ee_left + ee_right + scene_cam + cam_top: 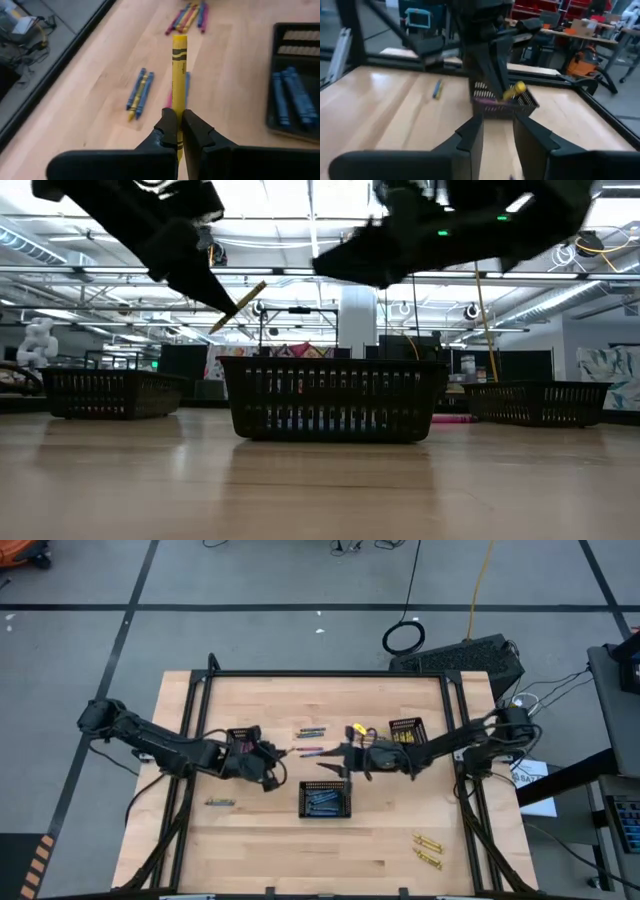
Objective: Sort crayons
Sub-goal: Put the yellow crayon into the right black basket
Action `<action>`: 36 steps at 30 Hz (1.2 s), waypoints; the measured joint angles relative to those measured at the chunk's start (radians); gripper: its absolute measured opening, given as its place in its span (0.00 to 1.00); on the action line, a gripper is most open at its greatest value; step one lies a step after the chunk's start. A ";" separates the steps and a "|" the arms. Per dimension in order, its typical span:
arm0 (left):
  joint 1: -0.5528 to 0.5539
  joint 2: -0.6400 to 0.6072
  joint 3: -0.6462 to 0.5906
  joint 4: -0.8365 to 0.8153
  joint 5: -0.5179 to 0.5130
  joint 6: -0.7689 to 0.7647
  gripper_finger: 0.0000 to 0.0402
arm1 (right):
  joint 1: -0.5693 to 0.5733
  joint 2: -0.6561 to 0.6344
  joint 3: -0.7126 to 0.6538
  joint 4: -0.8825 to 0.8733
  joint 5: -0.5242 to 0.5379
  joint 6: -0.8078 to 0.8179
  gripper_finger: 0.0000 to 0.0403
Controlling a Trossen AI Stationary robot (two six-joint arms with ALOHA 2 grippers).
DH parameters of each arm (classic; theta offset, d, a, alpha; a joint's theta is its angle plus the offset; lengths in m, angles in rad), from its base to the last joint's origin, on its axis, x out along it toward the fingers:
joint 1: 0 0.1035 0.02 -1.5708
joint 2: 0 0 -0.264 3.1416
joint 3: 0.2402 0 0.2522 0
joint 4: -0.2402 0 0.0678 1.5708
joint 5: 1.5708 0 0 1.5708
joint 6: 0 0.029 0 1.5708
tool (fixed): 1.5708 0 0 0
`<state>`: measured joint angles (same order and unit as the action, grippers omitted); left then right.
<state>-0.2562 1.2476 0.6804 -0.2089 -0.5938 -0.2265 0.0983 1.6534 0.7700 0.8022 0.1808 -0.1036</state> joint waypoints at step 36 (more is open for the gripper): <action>0.053 0.000 0.000 -0.006 0.019 0.124 0.00 | -0.099 0.209 0.550 -0.687 -0.086 -0.100 0.20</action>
<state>-0.2031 1.2476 0.6807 -0.2146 -0.5749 -0.1028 -0.0006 1.8626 1.3197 0.1154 0.0947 -0.2039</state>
